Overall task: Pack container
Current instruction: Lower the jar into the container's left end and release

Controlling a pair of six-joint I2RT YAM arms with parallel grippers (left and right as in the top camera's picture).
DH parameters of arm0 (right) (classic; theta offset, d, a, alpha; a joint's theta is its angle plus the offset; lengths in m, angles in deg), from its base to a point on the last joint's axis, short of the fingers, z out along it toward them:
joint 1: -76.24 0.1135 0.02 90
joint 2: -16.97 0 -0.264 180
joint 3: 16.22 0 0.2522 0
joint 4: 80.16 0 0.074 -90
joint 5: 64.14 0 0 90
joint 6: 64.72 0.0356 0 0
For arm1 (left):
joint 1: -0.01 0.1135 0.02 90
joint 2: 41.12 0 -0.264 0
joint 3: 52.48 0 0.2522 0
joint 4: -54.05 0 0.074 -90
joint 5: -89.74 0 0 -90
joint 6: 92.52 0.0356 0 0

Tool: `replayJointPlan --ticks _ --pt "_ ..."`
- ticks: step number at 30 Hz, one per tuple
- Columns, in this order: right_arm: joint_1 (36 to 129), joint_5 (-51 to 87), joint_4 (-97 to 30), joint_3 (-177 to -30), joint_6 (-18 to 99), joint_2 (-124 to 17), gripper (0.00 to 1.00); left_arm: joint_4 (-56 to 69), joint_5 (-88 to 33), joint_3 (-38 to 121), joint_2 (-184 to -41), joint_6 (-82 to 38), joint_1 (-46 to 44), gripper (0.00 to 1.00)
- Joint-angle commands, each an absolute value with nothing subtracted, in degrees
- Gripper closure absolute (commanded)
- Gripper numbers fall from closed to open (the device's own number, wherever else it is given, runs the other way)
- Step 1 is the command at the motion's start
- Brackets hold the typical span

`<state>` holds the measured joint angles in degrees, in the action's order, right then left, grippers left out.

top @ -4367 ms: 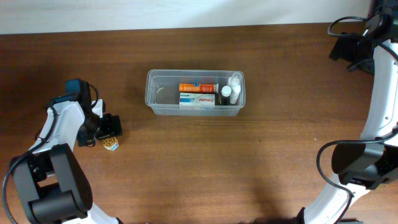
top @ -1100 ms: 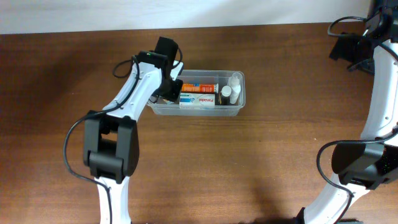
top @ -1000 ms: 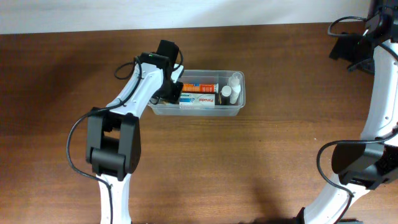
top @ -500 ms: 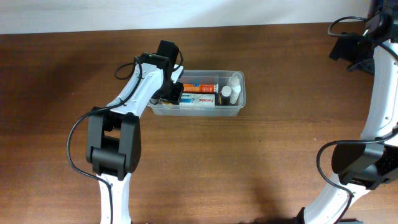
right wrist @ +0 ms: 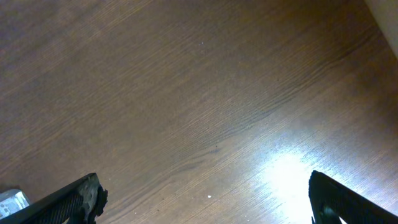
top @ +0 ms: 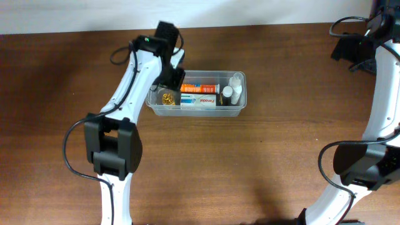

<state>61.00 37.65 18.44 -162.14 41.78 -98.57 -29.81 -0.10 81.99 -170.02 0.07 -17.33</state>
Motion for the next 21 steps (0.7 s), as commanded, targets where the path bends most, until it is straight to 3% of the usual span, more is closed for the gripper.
replayJointPlan --ticks 1,8,14,21 --pt "60.85 38.55 18.27 -162.40 42.32 -98.46 0.02 -34.84 -0.93 89.66 -170.21 0.55 -17.13 0.38" --pt "60.85 38.55 18.27 -162.40 42.30 -98.46 0.02 -42.91 -0.88 96.98 -165.19 0.53 -17.13 0.29" --pt "60.85 38.55 18.27 -162.40 42.32 -98.46 0.02 -47.60 1.96 96.98 -156.31 0.51 -17.13 0.01" --pt "60.85 38.53 18.27 -162.40 42.30 -98.46 0.02 -54.90 4.32 96.98 -145.86 -0.37 -17.16 0.01"
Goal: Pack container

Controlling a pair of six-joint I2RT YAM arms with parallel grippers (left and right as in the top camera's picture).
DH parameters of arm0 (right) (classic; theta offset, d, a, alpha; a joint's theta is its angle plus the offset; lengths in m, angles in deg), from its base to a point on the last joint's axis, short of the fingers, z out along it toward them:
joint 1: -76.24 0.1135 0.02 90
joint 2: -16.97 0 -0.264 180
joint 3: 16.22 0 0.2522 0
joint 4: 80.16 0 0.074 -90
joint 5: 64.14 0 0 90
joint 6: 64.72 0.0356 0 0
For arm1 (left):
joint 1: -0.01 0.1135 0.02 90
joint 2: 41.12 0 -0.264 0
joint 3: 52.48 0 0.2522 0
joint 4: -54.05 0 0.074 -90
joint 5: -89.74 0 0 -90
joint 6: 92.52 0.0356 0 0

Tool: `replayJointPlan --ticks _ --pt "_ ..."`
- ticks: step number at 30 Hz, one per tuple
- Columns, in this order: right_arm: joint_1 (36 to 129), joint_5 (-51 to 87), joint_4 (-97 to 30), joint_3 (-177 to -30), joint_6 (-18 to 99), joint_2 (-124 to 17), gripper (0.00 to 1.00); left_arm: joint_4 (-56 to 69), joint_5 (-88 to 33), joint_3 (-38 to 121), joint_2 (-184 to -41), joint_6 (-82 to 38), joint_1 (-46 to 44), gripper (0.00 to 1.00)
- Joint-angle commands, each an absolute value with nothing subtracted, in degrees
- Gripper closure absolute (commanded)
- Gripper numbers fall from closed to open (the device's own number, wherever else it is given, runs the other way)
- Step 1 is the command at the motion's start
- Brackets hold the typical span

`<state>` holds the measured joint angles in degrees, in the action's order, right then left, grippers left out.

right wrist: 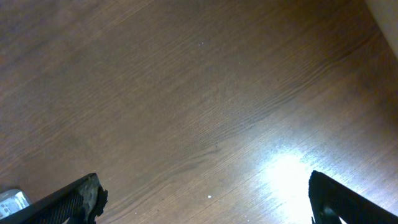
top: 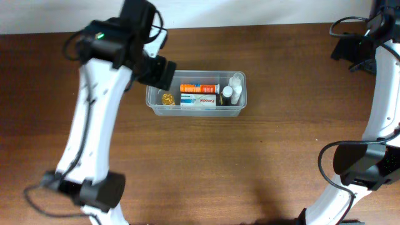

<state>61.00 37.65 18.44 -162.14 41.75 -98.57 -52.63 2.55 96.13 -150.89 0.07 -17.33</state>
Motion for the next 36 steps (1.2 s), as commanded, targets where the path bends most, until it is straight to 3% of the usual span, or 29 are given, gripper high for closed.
replayJointPlan --ticks 1,8,15,24,30,36 --pt "60.85 38.53 18.27 -162.40 42.32 -98.46 0.02 -55.80 4.36 96.98 -144.71 -0.58 -17.16 0.01" --pt "60.85 38.53 18.27 -162.40 42.32 -98.46 0.02 -56.41 7.82 90.97 -130.63 -4.50 -17.53 0.01" --pt "60.85 38.55 18.27 -162.40 42.30 -98.46 0.02 -53.03 15.25 71.26 -109.60 -12.10 -17.53 0.01" --pt "60.85 38.55 18.27 -162.40 42.30 -98.46 0.01 -22.36 13.83 25.77 -80.99 -24.23 -17.51 0.01" --pt "60.85 38.55 18.27 -162.40 42.32 -98.46 0.02 -4.50 12.58 4.48 -78.26 -34.07 -17.51 0.01" --pt "60.85 38.53 18.27 -162.40 42.30 -98.46 0.02 -1.55 17.67 1.14 -81.78 -34.20 -17.46 0.01"
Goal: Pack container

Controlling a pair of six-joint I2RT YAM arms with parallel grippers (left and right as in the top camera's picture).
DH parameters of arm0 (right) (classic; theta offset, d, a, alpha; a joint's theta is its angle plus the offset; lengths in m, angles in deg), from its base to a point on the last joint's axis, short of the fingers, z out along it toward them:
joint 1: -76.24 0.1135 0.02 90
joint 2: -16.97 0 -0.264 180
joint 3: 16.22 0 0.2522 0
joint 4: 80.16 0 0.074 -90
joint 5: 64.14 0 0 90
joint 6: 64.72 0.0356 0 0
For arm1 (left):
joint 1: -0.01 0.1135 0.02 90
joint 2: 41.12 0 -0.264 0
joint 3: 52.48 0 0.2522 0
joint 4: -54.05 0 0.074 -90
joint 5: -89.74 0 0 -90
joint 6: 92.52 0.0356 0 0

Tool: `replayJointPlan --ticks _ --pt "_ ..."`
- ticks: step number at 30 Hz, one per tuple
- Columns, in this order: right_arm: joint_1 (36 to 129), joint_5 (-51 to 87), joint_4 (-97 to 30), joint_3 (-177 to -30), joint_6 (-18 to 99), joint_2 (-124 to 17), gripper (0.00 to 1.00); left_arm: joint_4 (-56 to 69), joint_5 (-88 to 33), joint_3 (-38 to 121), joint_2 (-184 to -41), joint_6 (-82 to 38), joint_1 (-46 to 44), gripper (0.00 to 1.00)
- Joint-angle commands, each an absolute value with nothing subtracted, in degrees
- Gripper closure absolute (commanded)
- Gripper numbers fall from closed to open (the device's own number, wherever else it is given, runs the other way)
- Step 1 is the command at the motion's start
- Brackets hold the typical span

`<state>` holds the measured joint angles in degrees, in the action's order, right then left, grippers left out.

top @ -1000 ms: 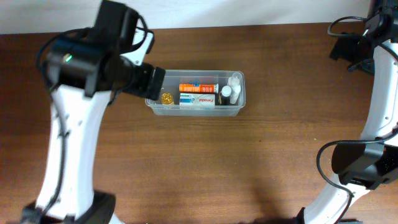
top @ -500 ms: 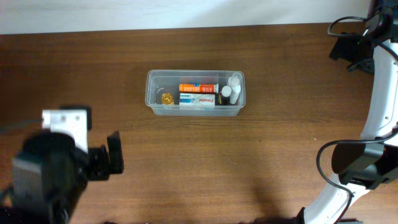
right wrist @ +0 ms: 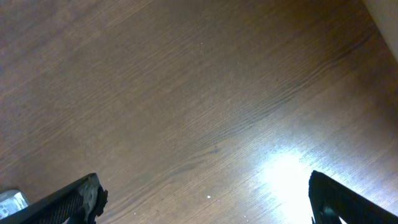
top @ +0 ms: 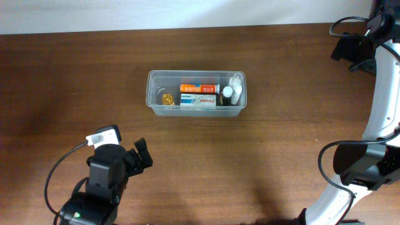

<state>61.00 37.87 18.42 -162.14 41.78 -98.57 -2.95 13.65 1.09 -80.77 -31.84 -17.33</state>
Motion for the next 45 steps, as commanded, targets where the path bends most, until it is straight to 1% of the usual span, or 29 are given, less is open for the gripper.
replayJointPlan --ticks 1,3,5,8,12,14,16,17,19,23,27,32,38,45 --pt "60.85 38.53 18.27 -162.40 42.32 -98.46 0.02 -1.25 19.51 1.14 -82.63 -34.18 -17.46 0.01" --pt "60.85 38.53 18.27 -162.40 42.30 -98.46 0.02 -0.15 22.96 1.12 -84.23 -33.98 -17.46 0.01" --pt "60.85 38.53 18.27 -162.40 42.30 -98.46 0.02 0.74 24.56 1.12 -85.89 -30.48 -17.46 0.01" --pt "60.85 38.53 18.27 -162.40 42.32 -98.46 0.02 1.66 24.69 1.12 -89.04 -22.57 -17.46 0.01" --pt "60.85 38.55 18.27 -162.40 42.32 -98.46 0.02 4.98 23.66 1.12 -92.12 -17.28 -17.46 0.01" --pt "60.85 38.55 18.27 -162.40 42.32 -98.46 0.02 6.88 20.14 1.12 -93.43 -13.44 -17.46 0.01" --pt "60.85 38.53 18.27 -162.40 42.30 -98.46 0.02 9.53 13.74 0.88 -94.74 -6.31 -17.46 0.01" --pt "60.85 38.53 18.27 -162.40 42.30 -98.46 0.02 11.67 4.80 0.02 -94.11 4.11 -16.78 0.01" --pt "60.85 38.53 18.27 -162.40 42.32 -98.46 0.02 13.33 -0.01 -1.40 -92.38 8.09 -15.23 0.01" --pt "60.85 38.53 18.27 -162.40 42.30 -98.46 0.02 17.79 -5.08 -6.75 -87.05 8.05 -10.47 0.01" --pt "60.85 38.53 18.27 -162.40 42.32 -98.46 0.02 28.70 -12.18 -17.22 -79.70 6.45 -4.48 0.01" --pt "60.85 38.55 18.27 -162.40 42.30 -98.46 0.01 39.36 -12.73 -27.60 -72.25 4.81 -3.61 0.01" --pt "60.85 38.53 18.27 -162.40 42.32 -98.46 0.02 41.13 -11.57 -33.59 -63.11 4.84 -3.56 0.01" --pt "60.85 38.53 18.27 -162.40 42.32 -98.46 0.02 41.11 -10.08 -37.15 -56.16 4.84 -3.56 0.00"
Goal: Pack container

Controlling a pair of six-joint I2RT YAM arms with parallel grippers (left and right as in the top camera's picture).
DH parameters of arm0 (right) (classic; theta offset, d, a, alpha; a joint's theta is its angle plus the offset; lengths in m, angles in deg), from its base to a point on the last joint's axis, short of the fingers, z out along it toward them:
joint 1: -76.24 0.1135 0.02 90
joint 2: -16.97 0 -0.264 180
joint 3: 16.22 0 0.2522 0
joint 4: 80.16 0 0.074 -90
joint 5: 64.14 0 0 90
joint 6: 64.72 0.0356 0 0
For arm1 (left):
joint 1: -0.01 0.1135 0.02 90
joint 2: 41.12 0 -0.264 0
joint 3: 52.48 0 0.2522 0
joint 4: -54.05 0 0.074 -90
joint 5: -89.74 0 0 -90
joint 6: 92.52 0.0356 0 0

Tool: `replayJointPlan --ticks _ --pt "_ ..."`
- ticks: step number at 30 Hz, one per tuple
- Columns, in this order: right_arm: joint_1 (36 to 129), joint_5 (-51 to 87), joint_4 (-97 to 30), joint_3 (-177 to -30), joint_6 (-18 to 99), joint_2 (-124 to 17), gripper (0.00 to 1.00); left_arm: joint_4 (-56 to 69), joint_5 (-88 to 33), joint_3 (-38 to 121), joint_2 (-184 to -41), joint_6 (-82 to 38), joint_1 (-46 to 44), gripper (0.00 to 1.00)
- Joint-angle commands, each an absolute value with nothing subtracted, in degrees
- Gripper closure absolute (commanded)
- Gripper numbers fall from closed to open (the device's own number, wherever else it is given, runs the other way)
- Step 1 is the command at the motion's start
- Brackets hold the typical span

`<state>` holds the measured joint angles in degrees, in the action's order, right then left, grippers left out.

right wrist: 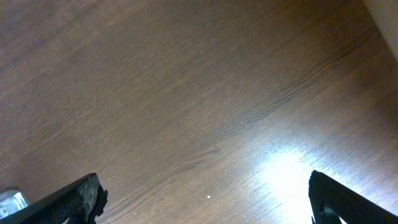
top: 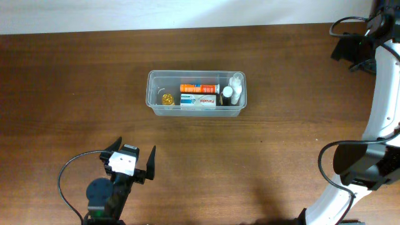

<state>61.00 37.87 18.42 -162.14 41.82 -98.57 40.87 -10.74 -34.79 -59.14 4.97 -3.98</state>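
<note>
A clear plastic container (top: 150, 107) stands mid-table. Inside it lie a gold round item (top: 167, 99) at the left end, an orange tube (top: 199, 88), a white and blue box (top: 199, 101) and white bottles (top: 232, 87) at the right end. My left gripper (top: 131, 154) is near the table's front left, far from the container, open and empty. My right gripper (top: 350, 49) is at the far right corner. In the right wrist view the right gripper (right wrist: 205, 202) is wide open over bare wood, and its fingers (right wrist: 74, 199) hold nothing.
The brown wooden table (top: 281, 156) runs to a white wall at the far edge. The right arm's white links (top: 381, 106) stand along the right side. A black cable (top: 65, 178) loops by the left arm's base.
The left arm has drawn in a little, towards the front edge and slightly right, its open gripper now pointing at the far side. The container, its contents and the right arm have not moved.
My left gripper was down in the container's left end beside the gold item. Then it was higher, above that end, with the gold item left inside. Then it was back at the table's front left, where it still is. The right arm stayed put throughout.
</note>
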Motion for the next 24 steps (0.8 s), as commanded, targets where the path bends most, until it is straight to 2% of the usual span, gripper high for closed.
replayJointPlan --ticks 1,10,24 --pt "60.85 38.55 18.27 -162.40 42.32 -98.46 0.02 41.13 -10.08 -37.59 -55.33 4.84 -3.56 0.01" --pt "60.85 38.53 18.27 -162.40 42.32 -98.46 0.02 36.44 -9.25 -38.20 -47.84 4.86 -1.66 0.01" --pt "60.85 38.53 18.27 -162.40 42.32 -98.46 0.02 36.44 -9.04 -38.20 -41.37 4.84 -1.20 0.01"
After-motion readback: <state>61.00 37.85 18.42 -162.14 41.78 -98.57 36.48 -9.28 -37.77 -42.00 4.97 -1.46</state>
